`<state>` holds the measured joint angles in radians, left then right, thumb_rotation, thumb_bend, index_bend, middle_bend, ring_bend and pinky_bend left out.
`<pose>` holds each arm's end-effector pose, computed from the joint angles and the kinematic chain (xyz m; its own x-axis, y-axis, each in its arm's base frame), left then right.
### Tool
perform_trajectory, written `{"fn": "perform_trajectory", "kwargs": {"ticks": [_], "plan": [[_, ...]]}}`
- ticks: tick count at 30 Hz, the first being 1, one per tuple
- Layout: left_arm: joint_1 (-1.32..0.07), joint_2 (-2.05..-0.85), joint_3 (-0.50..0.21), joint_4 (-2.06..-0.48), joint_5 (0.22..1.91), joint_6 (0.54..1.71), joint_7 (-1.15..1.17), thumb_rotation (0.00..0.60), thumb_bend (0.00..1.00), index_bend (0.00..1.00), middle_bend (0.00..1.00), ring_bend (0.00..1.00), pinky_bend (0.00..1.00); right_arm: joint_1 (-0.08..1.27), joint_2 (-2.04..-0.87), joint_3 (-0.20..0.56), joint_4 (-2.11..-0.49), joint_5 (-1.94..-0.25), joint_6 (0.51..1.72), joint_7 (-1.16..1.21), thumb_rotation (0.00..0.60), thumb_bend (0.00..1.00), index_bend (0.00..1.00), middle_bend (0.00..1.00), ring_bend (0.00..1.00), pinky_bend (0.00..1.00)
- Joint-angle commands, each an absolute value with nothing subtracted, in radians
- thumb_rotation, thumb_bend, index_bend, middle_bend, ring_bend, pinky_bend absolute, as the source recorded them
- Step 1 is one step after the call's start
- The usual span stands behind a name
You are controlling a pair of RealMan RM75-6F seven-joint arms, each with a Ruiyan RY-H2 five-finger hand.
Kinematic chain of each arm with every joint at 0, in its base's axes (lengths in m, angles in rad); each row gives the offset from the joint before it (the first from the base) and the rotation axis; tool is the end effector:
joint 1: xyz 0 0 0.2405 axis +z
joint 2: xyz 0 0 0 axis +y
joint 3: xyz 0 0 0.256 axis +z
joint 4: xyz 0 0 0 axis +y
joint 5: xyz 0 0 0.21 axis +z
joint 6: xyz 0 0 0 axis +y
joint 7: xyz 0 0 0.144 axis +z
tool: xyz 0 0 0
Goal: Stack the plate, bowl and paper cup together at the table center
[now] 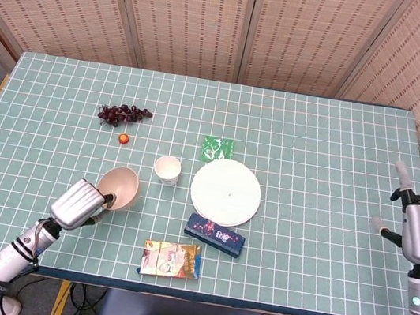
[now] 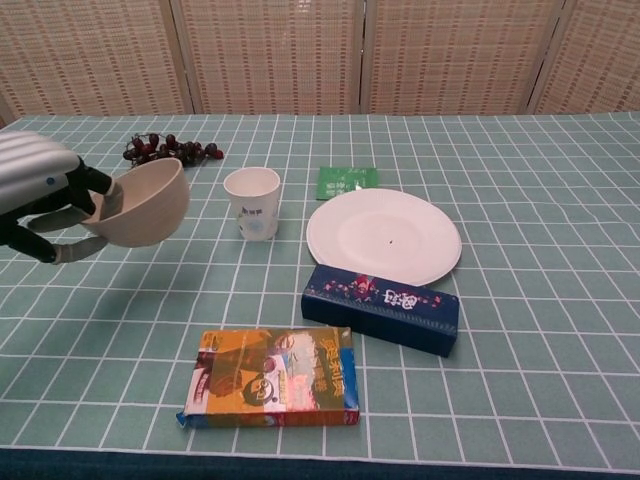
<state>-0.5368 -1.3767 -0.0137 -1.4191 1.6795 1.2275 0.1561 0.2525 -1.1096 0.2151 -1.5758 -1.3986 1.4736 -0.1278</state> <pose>-0.2082 0.2849 0.0436 0.5799 0.0057 0.8147 0.6670 -0.5775 -0.4708 -0.2772 -0.2634 0.1958 0.4926 0.2271 0.8401 -0.8579 -0.0353 0.5126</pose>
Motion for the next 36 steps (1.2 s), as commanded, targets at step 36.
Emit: {"fn": "perform_trajectory", "kwargs": {"ticks": [36], "plan": [[-0.877, -1.606, -0.218, -1.576, 1.386, 0.886, 0.624, 0.6, 0.39, 0.56, 0.91, 0.9, 1.0, 0.241, -1.045, 0.257, -1.62, -1.365, 1.497, -0.122, 0.6, 0.0, 0.04, 0.48, 0.61, 0.89]]}}
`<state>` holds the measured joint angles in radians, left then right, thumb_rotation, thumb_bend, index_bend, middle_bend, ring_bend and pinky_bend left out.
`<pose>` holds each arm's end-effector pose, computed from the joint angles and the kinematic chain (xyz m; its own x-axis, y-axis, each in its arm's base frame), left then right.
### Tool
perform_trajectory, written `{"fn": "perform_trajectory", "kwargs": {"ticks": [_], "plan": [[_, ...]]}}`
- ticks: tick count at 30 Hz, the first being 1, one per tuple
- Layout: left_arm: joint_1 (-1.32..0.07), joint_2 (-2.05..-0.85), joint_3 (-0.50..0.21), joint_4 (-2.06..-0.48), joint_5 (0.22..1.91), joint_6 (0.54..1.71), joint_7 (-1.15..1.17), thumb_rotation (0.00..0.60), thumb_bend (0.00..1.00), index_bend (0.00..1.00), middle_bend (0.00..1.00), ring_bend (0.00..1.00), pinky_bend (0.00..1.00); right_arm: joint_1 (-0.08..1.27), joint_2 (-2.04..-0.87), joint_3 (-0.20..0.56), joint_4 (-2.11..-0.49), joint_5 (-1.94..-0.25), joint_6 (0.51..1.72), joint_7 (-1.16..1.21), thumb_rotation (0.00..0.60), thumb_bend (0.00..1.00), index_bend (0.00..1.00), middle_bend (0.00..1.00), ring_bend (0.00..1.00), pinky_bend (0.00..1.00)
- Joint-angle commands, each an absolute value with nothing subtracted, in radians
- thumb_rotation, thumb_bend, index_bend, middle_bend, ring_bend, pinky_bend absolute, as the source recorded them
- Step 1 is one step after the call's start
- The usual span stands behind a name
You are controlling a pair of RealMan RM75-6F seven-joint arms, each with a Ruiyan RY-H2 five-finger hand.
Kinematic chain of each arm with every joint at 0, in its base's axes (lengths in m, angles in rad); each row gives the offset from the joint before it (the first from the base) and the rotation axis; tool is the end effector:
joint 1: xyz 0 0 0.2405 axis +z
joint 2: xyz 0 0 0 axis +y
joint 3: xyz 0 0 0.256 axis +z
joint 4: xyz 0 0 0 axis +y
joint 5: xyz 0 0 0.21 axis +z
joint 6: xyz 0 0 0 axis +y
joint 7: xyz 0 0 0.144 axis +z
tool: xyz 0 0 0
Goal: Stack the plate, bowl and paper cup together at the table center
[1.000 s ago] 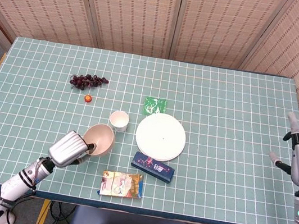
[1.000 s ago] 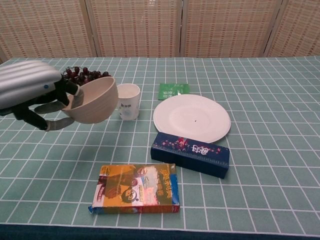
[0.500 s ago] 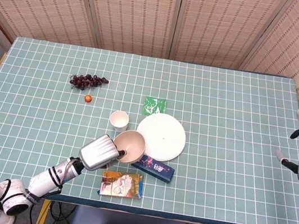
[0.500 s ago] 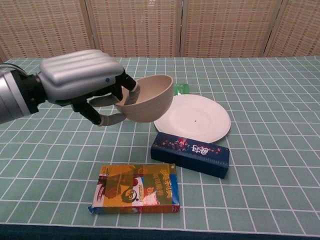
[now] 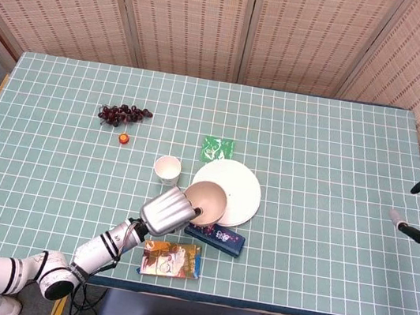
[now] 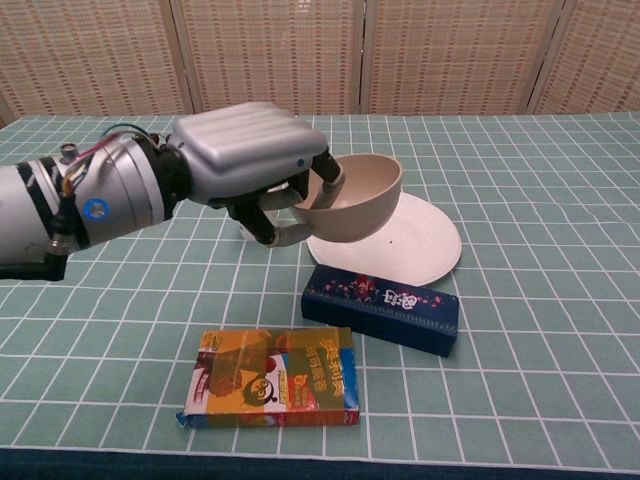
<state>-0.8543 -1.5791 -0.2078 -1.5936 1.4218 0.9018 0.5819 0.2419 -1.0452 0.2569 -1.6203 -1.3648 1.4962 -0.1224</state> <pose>-0.0441 0.3112 -0.0318 0.6270 -0.0442 0.7778 0.4913 -0.7524 -0.4388 -0.2715 -0.2651 0.2234 0.4887 0.2836 0.8250 -0.8604 0.0003 0.5096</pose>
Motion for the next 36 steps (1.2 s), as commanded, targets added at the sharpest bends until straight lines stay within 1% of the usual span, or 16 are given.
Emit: {"fn": "perform_trajectory", "kwargs": {"ticks": [1, 19, 26, 36], "plan": [[-0.884, -1.615, -0.22, -1.571, 1.369, 0.883, 0.645, 0.6, 0.39, 0.56, 0.91, 0.9, 1.0, 0.241, -1.045, 0.257, -1.621, -1.365, 1.498, -0.122, 0.6, 0.0, 0.04, 0.48, 0.61, 0.89], [-0.998, -1.758, -0.25, -1.46, 1.132, 0.89, 0.866, 0.6, 0.39, 0.55, 0.91, 0.9, 1.0, 0.239, -1.048, 0.255, -1.612, -1.362, 1.497, -0.112, 0.6, 0.0, 0.04, 0.49, 0.61, 0.89], [-1.034, -1.807, -0.254, -1.413, 1.095, 0.914, 0.895, 0.6, 0.39, 0.55, 0.91, 0.9, 1.0, 0.236, -1.045, 0.256, -1.612, -1.362, 1.501, -0.111, 0.6, 0.0, 0.04, 0.49, 0.61, 0.89], [-1.089, -1.894, -0.263, -1.308, 1.019, 0.936, 0.955, 0.6, 0.39, 0.55, 0.92, 0.91, 1.0, 0.229, -1.037, 0.255, -1.618, -1.362, 1.507, -0.111, 0.6, 0.0, 0.04, 0.49, 0.61, 0.89]]}}
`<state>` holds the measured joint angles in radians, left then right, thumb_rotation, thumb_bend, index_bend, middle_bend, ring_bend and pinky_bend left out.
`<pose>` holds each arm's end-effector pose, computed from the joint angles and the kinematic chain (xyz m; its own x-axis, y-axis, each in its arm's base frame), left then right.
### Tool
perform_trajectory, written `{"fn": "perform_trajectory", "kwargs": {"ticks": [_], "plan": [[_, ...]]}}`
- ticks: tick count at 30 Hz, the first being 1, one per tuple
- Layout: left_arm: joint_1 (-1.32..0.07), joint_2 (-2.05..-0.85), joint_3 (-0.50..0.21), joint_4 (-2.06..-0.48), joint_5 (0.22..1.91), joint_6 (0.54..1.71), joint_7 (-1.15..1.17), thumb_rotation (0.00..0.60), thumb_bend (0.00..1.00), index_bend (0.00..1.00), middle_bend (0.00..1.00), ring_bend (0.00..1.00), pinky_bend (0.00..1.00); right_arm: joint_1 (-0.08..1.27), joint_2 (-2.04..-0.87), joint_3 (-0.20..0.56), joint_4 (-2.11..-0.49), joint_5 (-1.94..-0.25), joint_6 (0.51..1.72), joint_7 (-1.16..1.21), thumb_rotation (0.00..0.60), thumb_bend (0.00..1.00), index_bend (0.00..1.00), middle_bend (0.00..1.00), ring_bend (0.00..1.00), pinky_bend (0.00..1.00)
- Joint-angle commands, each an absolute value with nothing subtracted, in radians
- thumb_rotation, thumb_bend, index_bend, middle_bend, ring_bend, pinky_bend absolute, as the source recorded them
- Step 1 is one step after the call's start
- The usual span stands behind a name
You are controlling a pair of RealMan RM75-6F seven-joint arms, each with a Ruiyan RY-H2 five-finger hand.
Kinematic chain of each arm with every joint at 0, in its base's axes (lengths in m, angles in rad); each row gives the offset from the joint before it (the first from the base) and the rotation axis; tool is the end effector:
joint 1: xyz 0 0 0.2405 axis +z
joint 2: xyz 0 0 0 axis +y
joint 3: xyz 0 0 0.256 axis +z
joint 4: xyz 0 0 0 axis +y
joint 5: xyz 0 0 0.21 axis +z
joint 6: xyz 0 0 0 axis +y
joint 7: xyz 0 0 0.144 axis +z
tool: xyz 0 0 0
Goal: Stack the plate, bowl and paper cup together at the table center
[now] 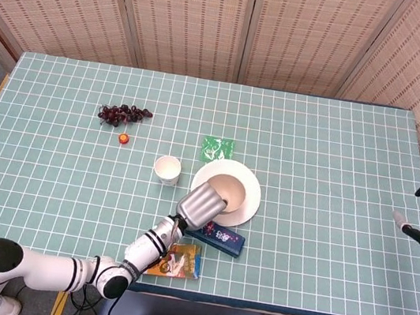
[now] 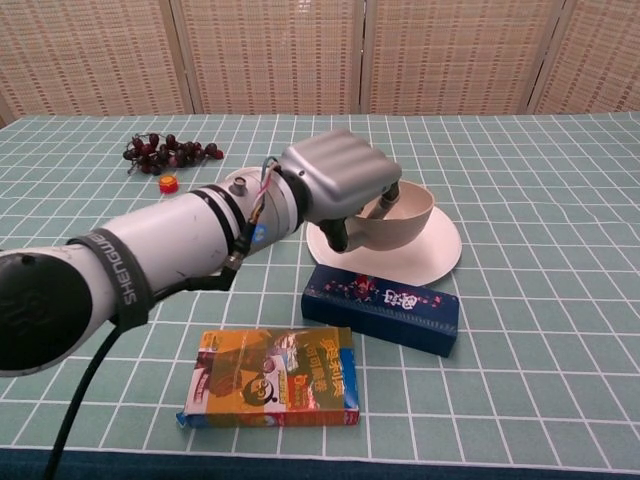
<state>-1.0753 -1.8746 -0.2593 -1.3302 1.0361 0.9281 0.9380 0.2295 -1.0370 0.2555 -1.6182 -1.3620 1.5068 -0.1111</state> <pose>0.0061 0.3381 -0.1025 0.7374 -0.0911 0.6693 0.4627 -0.6537 -0.5988 -0.2753 -0.2612 0.2276 0.4897 0.2881 0.8229 -0.8613 0.0133 0.5079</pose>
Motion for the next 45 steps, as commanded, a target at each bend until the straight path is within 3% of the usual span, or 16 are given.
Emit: {"fn": "perform_trajectory", "kwargs": {"ticks": [1, 11, 25, 38, 45], "plan": [[-1.096, -1.902, -0.263, -1.296, 1.01, 0.937, 0.964, 0.6, 0.39, 0.54, 0.92, 0.91, 1.0, 0.229, -1.036, 0.255, -1.618, -1.361, 1.507, -0.111, 0.6, 0.0, 0.04, 0.49, 0.61, 0.89], [-1.132, -1.961, -0.27, -1.224, 0.941, 0.956, 1.017, 0.6, 0.39, 0.52, 0.91, 0.91, 1.0, 0.228, -1.038, 0.255, -1.613, -1.359, 1.504, -0.103, 0.6, 0.0, 0.04, 0.49, 0.61, 0.89], [-1.097, -1.934, -0.245, -1.33, 0.951, 1.066, 1.038, 0.6, 0.27, 0.26, 0.86, 0.87, 0.99, 0.223, -1.036, 0.255, -1.621, -1.363, 1.514, -0.105, 0.6, 0.0, 0.04, 0.49, 0.61, 0.89], [-0.973, -1.718, -0.204, -1.634, 1.008, 1.192, 0.964, 0.6, 0.26, 0.2, 0.69, 0.68, 0.98, 0.212, -1.029, 0.254, -1.632, -1.367, 1.53, -0.108, 0.6, 0.0, 0.04, 0.49, 0.61, 0.89], [-0.878, -1.577, -0.188, -1.753, 1.063, 1.286, 0.884, 0.6, 0.26, 0.2, 0.6, 0.59, 0.93, 0.211, -1.03, 0.25, -1.634, -1.371, 1.528, -0.109, 0.6, 0.0, 0.04, 0.49, 0.61, 0.89]]}}
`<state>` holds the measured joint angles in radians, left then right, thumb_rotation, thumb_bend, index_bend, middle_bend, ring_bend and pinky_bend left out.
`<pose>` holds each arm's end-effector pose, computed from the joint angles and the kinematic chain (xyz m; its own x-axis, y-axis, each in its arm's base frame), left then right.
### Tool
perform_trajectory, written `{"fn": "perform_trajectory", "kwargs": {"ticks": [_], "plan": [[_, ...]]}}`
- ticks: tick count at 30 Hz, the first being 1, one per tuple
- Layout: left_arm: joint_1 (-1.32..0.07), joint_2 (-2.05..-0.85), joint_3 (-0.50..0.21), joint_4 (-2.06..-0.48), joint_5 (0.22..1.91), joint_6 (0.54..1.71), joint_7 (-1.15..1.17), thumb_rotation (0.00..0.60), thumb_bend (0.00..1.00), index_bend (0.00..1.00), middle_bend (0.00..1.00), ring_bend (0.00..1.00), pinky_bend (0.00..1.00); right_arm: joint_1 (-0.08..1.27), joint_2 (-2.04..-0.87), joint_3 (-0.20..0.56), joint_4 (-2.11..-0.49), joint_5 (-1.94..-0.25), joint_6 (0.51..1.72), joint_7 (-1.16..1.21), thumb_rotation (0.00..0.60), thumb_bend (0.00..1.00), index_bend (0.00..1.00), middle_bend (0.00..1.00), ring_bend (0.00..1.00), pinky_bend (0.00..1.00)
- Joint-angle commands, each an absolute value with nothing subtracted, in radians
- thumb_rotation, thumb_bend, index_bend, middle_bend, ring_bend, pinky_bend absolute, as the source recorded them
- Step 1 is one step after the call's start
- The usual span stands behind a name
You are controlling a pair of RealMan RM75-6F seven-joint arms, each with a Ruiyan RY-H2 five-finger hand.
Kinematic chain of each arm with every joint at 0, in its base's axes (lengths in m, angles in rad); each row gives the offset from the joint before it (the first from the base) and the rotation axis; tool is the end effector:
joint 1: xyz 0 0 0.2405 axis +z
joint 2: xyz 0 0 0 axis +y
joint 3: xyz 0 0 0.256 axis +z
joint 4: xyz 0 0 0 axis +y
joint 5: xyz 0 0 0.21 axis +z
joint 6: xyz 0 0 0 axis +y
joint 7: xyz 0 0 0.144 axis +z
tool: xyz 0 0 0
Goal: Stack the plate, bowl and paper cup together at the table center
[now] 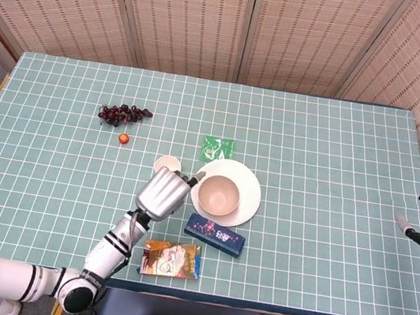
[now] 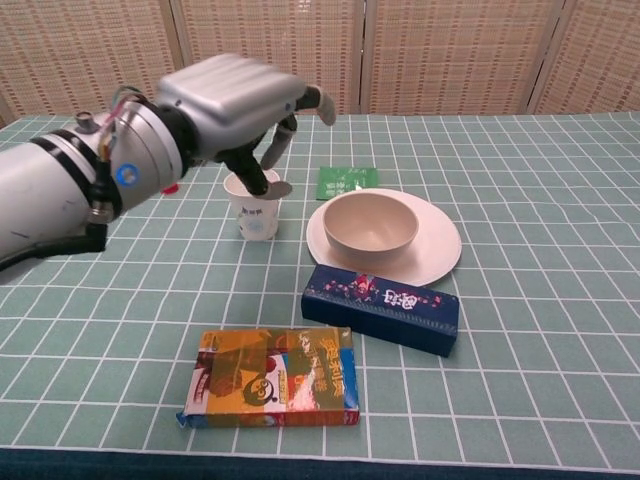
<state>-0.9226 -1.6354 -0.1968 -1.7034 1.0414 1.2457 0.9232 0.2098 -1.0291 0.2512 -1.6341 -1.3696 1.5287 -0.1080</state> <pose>-0.0328 0.3198 -0.0125 0.6228 -0.1068 0.7750 0.6424 -0.4956 -0.5846 -0.2760 -0.2536 0.2298 0.4847 0.2948 0.8235 -0.8647 0.0199 0.5019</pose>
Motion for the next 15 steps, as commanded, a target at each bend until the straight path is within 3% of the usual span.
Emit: {"fn": "perform_trajectory", "kwargs": {"ticks": [1, 7, 15], "plan": [[-0.865, -1.556, -0.187, -1.768, 1.06, 1.293, 0.875, 0.6, 0.26, 0.2, 0.57, 0.57, 0.92, 0.211, -1.03, 0.25, -1.635, -1.372, 1.526, -0.109, 0.6, 0.0, 0.04, 0.49, 0.61, 0.89], [-0.791, -1.441, -0.187, -1.812, 1.035, 1.327, 0.804, 0.6, 0.26, 0.21, 0.45, 0.49, 0.8, 0.218, -1.03, 0.238, -1.64, -1.386, 1.504, -0.1, 0.6, 0.0, 0.04, 0.49, 0.61, 0.89], [-0.698, -1.33, -0.16, -1.79, 0.992, 1.331, 0.712, 0.6, 0.26, 0.2, 0.28, 0.26, 0.41, 0.237, -1.004, 0.2, -1.645, -1.407, 1.418, -0.073, 0.6, 0.0, 0.04, 0.43, 0.53, 0.79]]}}
